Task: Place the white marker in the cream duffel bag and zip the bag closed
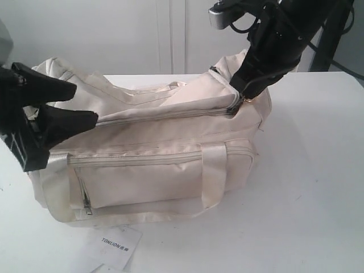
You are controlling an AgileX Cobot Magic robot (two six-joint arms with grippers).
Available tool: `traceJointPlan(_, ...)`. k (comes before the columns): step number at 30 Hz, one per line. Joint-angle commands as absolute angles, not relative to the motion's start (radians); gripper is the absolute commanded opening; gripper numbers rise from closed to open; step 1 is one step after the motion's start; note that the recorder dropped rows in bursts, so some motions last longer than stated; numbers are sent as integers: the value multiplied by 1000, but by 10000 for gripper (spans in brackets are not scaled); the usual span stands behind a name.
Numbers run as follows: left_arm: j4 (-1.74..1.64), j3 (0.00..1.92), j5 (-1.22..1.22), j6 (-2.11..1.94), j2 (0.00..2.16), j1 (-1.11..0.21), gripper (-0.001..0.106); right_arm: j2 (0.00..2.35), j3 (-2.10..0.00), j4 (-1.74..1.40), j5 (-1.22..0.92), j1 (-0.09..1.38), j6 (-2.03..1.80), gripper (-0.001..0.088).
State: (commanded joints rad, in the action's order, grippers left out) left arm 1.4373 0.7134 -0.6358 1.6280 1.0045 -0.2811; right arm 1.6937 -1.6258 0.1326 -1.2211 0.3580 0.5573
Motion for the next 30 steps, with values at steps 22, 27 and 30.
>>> traceJointPlan(22, 1480, 1078, -193, 1749, 1508, -719, 640, 1694, -1616, 134, -1180, 358, 581, 0)
traceJointPlan(27, 1480, 1135, -149, 1727, 1568, -731, 640, 1694, -1616, 134, -1180, 358, 581, 0)
traceJointPlan(30, 1480, 1160, -149, 1727, 1604, -731, 640, 1694, -1616, 134, -1180, 358, 581, 0)
